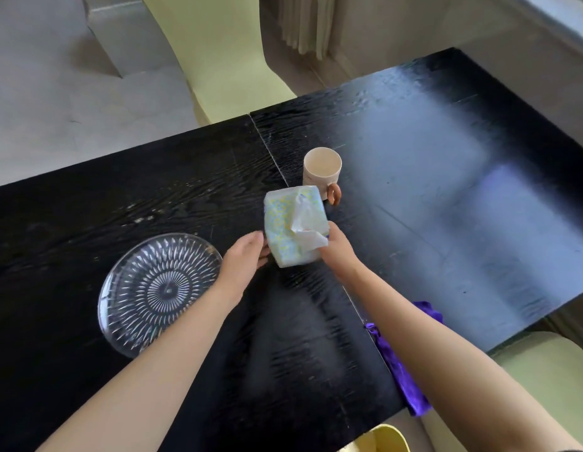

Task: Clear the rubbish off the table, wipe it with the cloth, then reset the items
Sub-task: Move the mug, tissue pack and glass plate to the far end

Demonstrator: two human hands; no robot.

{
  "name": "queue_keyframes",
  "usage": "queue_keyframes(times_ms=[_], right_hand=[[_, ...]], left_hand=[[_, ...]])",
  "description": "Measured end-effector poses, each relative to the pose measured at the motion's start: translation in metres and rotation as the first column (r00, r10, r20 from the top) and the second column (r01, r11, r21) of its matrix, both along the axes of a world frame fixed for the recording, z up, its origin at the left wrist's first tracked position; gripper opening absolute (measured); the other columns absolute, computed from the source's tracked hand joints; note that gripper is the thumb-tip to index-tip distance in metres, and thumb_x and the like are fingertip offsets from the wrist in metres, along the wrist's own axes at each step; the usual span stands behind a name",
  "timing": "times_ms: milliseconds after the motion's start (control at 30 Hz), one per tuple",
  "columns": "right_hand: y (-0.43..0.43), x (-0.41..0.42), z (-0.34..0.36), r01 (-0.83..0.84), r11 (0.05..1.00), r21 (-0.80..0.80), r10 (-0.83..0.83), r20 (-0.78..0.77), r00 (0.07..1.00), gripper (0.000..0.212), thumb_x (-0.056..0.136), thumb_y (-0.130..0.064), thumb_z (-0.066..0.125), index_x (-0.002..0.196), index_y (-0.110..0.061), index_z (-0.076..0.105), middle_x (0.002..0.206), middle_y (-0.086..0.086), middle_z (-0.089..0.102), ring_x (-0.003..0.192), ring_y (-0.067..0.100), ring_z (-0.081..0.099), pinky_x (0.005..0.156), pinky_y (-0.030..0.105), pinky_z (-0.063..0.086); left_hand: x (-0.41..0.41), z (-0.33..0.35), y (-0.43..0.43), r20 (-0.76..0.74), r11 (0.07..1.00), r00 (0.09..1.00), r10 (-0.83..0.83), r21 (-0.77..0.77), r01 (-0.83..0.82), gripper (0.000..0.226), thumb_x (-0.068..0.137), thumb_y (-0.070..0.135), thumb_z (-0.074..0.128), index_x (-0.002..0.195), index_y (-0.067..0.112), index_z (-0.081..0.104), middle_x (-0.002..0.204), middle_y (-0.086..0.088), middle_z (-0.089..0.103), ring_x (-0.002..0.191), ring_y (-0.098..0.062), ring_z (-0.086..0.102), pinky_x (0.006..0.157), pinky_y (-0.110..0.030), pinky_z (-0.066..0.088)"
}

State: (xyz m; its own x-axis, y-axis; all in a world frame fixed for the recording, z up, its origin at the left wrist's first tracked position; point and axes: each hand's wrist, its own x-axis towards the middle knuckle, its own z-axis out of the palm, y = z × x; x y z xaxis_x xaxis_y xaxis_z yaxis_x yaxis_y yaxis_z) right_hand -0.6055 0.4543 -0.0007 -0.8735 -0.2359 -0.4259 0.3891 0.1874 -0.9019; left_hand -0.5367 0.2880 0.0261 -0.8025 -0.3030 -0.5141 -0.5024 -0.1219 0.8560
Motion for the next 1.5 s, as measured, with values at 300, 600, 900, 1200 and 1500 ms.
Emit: queue_keyframes(times_ms=[300, 600, 900, 1200, 1500], right_hand=[[0.046, 0.000, -0.022, 0.275, 0.914, 0.297, -0.310, 0.078, 0.948, 0.058, 0.071, -0.035, 0.063, 0.118, -0.003, 0.048, 0.107, 0.010, 0.057, 0.092, 0.023, 0.053, 0.074, 0.030, 0.042], [0.051, -0.020, -0.034, 0.196, 0.751, 0.631, -0.303, 0.065, 0.951, 0.053, 0.094, -0.033, 0.043, 0.130, 0.005, 0.037, 0.136, 0.025, 0.044, 0.125, 0.040, 0.043, 0.104, 0.044, 0.038], [0.038, -0.011, -0.007, 0.330, 0.567, 0.754, 0.069, -0.443, 0.894, 0.045, 0.089, -0.017, 0.049, 0.129, 0.001, 0.045, 0.132, 0.020, 0.048, 0.121, 0.039, 0.042, 0.101, 0.043, 0.033], [-0.058, 0.015, 0.059, -0.411, 0.903, 0.126, 0.370, 0.259, 0.892, 0.063, 0.095, -0.056, 0.032, 0.116, -0.001, 0.053, 0.096, 0.016, 0.064, 0.065, 0.023, 0.064, 0.052, 0.029, 0.056], [-0.033, -0.001, 0.106, -0.070, 0.998, -0.007, 0.069, -0.026, 0.997, 0.021, 0.090, -0.007, 0.046, 0.076, -0.013, 0.060, 0.085, 0.019, 0.067, 0.064, 0.022, 0.067, 0.048, 0.028, 0.056]], left_hand=[[0.085, -0.063, -0.043, 0.563, 0.392, 0.784, -0.261, -0.680, 0.619, 0.073, 0.096, 0.035, 0.043, 0.149, 0.005, 0.002, 0.160, -0.011, 0.001, 0.148, -0.023, -0.002, 0.121, -0.034, 0.007], [0.106, -0.080, -0.046, 0.563, 0.183, 0.787, -0.252, -0.771, 0.610, 0.056, 0.101, 0.026, 0.028, 0.150, 0.009, 0.005, 0.160, -0.005, 0.006, 0.148, -0.022, 0.001, 0.121, -0.033, 0.014], [0.097, -0.054, -0.035, 0.343, 0.151, 0.899, -0.273, -0.907, 0.393, 0.047, 0.099, 0.007, 0.032, 0.146, 0.004, 0.026, 0.154, -0.009, 0.030, 0.145, -0.020, 0.022, 0.119, -0.031, 0.018], [0.072, 0.013, -0.013, -0.041, 0.233, 0.930, -0.364, -0.971, 0.048, 0.025, 0.086, 0.002, 0.052, 0.107, 0.003, 0.066, 0.088, -0.010, 0.074, 0.074, -0.029, 0.071, 0.057, -0.032, 0.053], [0.046, 0.040, 0.023, -0.203, 0.151, 0.726, -0.657, -0.979, -0.136, 0.038, 0.083, -0.003, 0.060, 0.121, -0.001, 0.061, 0.120, -0.013, 0.067, 0.112, -0.025, 0.064, 0.091, -0.036, 0.053]])
